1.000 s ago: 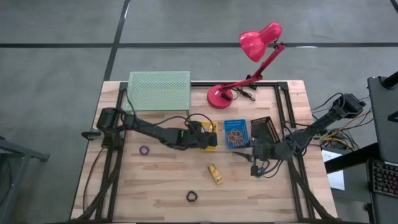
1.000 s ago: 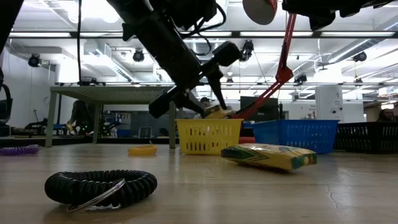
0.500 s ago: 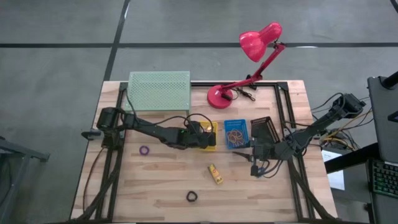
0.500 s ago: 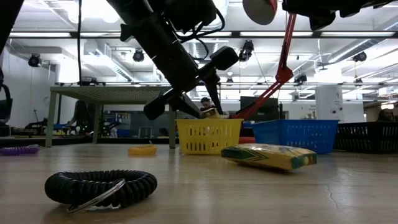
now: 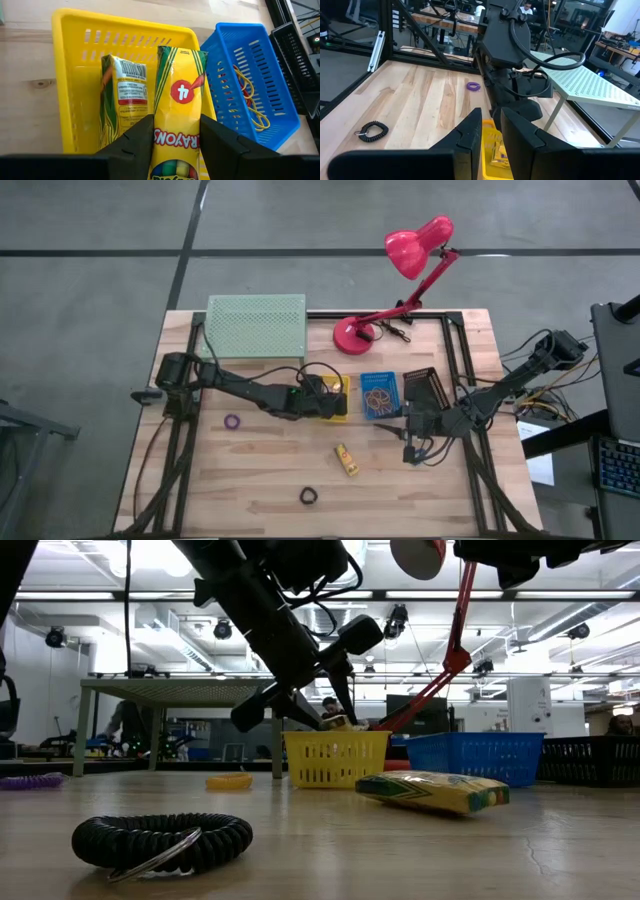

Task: Pick & Place Office Desk Supplies
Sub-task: Put the bottom center crayon box into the yellow basket

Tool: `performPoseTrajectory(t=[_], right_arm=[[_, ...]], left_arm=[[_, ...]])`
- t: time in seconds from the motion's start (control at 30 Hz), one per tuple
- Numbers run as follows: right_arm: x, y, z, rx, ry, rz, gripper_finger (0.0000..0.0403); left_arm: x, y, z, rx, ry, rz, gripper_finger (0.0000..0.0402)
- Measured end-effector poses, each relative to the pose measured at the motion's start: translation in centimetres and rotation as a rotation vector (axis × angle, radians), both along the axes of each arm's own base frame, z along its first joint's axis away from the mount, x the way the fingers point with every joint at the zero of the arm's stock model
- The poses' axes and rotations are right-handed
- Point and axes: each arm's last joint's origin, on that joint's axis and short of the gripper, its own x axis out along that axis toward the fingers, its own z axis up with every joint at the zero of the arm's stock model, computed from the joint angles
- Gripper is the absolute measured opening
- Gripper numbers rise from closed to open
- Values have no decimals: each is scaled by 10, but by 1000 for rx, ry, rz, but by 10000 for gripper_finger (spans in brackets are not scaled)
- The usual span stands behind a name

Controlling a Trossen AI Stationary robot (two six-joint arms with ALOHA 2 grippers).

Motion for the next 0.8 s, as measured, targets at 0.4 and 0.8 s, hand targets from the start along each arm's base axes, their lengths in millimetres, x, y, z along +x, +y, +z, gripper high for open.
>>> performPoseTrajectory(t=[0.4,0.8], right_arm=[[0,0,0,0,0,0,68],[0,0,0,0,0,0,68]], left_arm=[[1,-1,2,0,1,-56,148],[2,-1,2,-2,-4,-53,148]])
